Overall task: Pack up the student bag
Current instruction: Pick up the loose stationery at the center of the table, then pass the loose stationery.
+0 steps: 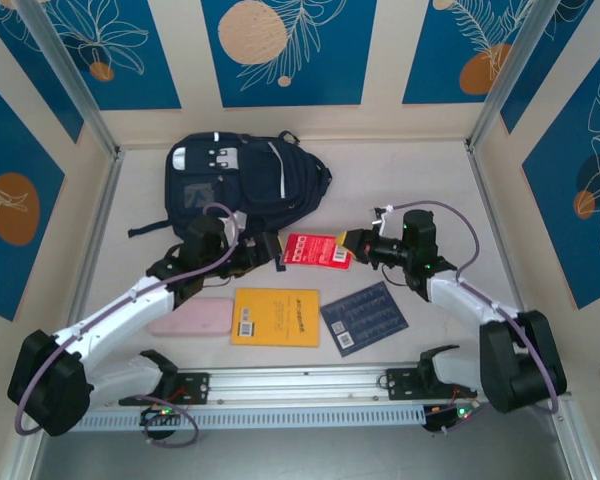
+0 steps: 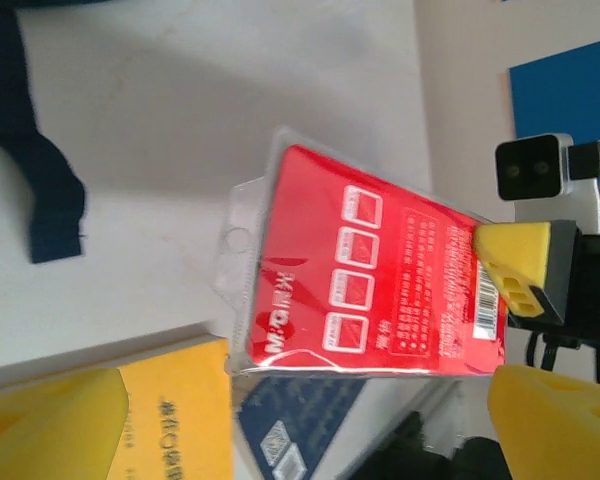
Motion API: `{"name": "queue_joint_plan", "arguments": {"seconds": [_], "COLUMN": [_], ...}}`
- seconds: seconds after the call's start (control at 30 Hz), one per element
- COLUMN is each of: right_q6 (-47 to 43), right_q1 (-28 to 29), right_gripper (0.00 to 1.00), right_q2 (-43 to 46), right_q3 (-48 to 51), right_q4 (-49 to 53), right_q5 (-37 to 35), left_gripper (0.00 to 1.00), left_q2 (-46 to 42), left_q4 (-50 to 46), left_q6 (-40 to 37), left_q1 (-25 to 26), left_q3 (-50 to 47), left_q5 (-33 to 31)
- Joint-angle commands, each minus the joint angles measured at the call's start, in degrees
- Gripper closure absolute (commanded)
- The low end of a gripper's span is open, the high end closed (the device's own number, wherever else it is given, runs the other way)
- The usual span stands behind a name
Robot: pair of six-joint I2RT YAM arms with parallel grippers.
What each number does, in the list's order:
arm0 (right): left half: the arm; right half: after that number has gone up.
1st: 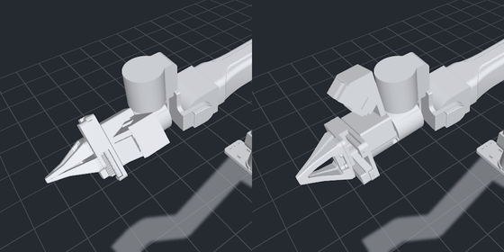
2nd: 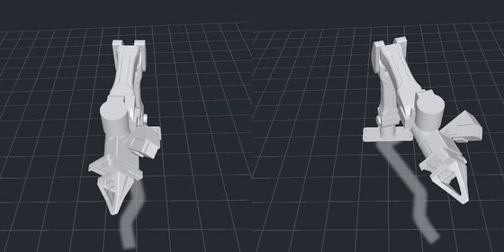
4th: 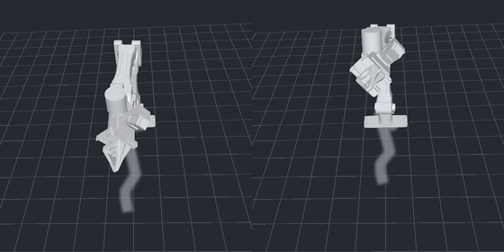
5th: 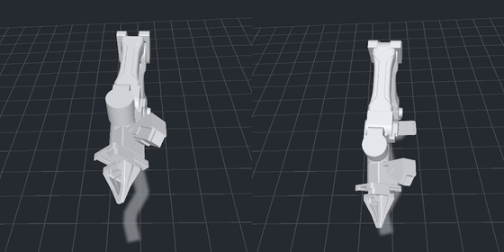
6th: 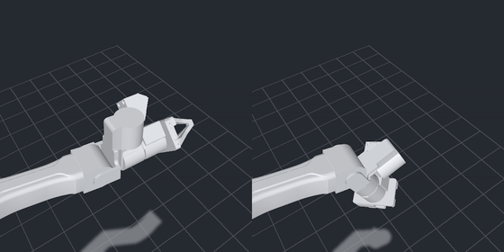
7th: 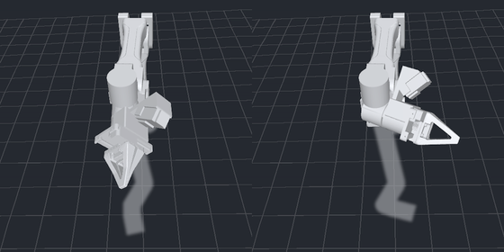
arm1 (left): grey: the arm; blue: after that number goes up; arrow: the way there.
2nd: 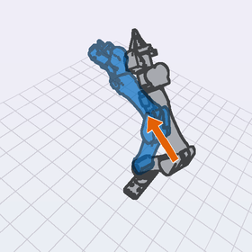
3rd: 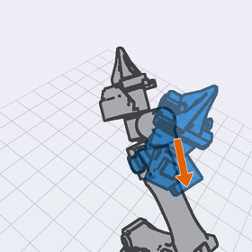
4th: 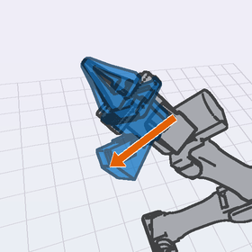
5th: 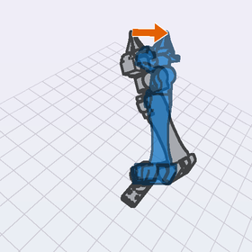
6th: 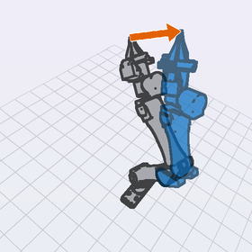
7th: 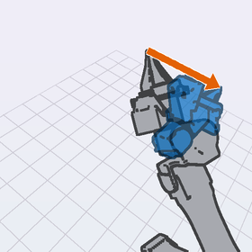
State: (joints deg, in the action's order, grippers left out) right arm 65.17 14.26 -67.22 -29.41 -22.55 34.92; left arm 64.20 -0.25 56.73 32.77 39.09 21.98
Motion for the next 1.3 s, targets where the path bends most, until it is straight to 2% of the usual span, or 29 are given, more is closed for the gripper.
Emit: {"name": "queue_joint_plan", "arguments": {"seconds": [0.0, 0.2, 0.27, 0.33, 0.47, 0.57, 0.63, 0.77, 0.8, 0.93, 1.03, 1.17, 1.27], "right_q6": [7.52, 11.35, 12.11, 12.84, 13.76, 14.16, 14.52, 14.40, 14.12, 11.60, 10.00, 11.07, 12.44], "right_q1": [1.12, 5.89, 7.52, 8.37, 8.55, 8.68, 8.95, 9.23, 9.23, 9.38, 9.33, 9.49, 9.61], "right_gripper": [1.00, 1.00, 1.00, 1.00, 1.00, 1.00, 1.00, 1.00, 0.96, 0.65, 0.52, 0.50, 0.55], "right_q2": [5.80, 11.53, 12.00, 12.75, 14.66, 15.32, 15.52, 15.76, 15.80, 16.76, 18.06, 19.36, 20.82], "right_q3": [2.61, 4.64, 5.21, 5.90, 6.69, 6.73, 7.06, 7.36, 7.28, 6.70, 7.03, 8.93, 10.65], "right_q4": [-5.30, -5.82, -6.37, -6.82, -7.12, -6.90, -6.99, -6.94, -6.92, -3.79, -1.92, -3.95, -5.48], "right_q5": [-1.64, -5.90, -6.65, -7.80, -9.32, -9.88, -10.47, -11.02, -10.78, -10.14, -9.17, -6.94, -7.06], "left_gripper": [0.07, 0.08, 0.13, 0.20, 0.51, 0.70, 0.77, 0.84, 0.85, 0.90, 0.92, 0.94, 0.95], "left_q2": [-0.35, 1.58, 3.03, 3.77, 6.02, 8.27, 9.61, 10.60, 10.51, 9.50, 8.46, 7.22, 6.78], "left_q4": [14.38, 31.74, 37.19, 41.96, 50.92, 57.14, 60.29, 62.67, 62.50, 61.15, 59.44, 56.62, 55.47], "left_q6": [9.47, 17.85, 20.28, 22.26, 26.08, 28.47, 29.72, 30.52, 30.55, 29.94, 28.88, 27.06, 26.13], "left_q1": [-0.48, -0.32, -0.31, -0.26, 0.19, 0.97, 1.39, 2.00, 2.09, 2.10, 2.11, 2.08, 2.07], "left_q3": [-4.84, -8.98, -9.66, -10.76, -12.85, -13.66, -13.95, -13.94, -14.04, -14.75, -14.88, -15.16, -15.28], "left_q5": [6.05, 9.04, 10.31, 10.54, 10.45, 10.67, 10.81, 10.77, 10.64, 9.12, 8.32, 7.51, 7.17]}}
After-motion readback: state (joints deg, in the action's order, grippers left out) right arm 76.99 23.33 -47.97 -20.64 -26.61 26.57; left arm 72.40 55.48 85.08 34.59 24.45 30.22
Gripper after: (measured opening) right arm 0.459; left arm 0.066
